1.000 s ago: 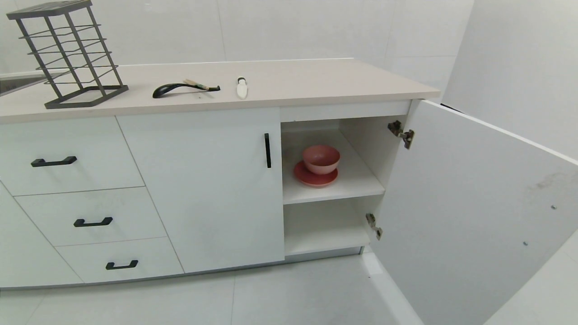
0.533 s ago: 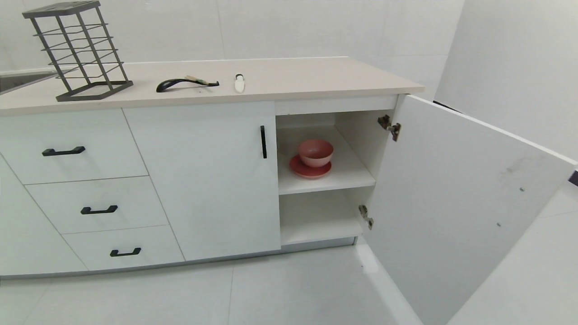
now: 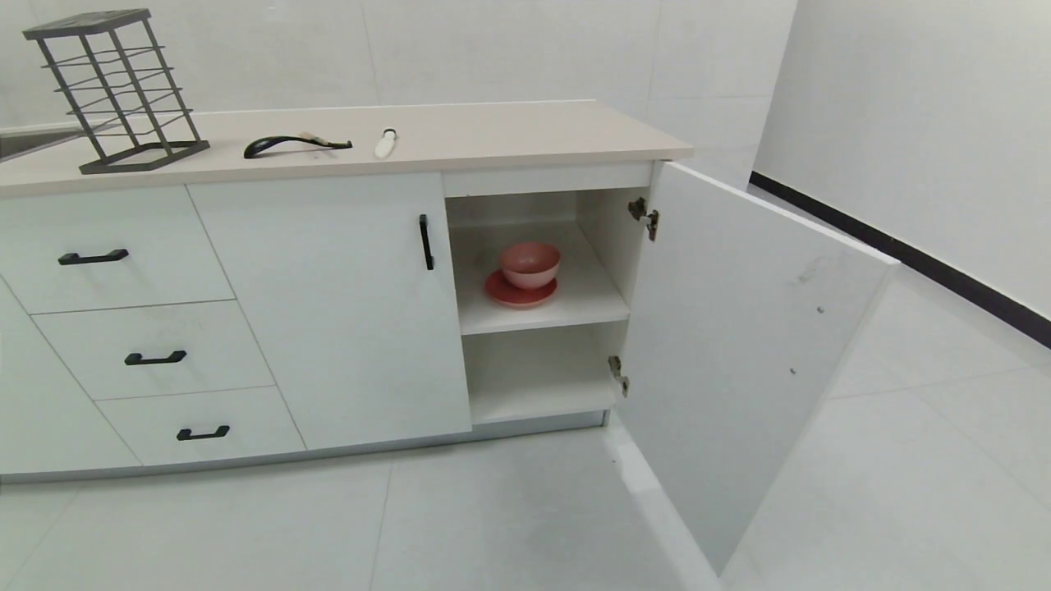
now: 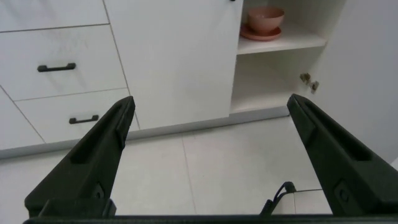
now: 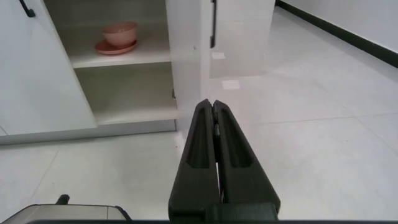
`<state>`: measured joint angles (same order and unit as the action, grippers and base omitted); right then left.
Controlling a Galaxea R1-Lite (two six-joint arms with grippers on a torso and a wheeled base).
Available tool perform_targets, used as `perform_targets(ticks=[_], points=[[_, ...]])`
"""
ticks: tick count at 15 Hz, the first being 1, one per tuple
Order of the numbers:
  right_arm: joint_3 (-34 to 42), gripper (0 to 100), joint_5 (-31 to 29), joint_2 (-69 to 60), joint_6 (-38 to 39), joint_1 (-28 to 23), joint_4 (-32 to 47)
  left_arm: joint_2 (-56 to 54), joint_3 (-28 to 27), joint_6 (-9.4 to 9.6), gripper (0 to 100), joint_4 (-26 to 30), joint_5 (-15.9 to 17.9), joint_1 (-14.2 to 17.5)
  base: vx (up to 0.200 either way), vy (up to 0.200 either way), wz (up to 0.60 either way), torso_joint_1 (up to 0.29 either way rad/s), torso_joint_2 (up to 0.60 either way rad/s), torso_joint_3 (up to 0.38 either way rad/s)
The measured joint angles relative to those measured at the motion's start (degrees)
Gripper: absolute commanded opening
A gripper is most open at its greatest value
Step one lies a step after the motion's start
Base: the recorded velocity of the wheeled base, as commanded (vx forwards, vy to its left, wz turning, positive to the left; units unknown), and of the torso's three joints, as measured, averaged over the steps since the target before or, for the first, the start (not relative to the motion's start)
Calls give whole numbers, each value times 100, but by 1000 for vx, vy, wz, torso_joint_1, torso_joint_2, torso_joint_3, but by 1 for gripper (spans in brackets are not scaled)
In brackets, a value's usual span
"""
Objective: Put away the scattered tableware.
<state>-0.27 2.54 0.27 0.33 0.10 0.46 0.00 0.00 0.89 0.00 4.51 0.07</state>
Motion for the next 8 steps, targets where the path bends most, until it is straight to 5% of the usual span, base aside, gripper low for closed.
perform_targets(ticks=[8], points=[[0,0,-5,0,-9,-2,-2,0,0,1,100,0,-13,0,0,-200,0,1,4,0]])
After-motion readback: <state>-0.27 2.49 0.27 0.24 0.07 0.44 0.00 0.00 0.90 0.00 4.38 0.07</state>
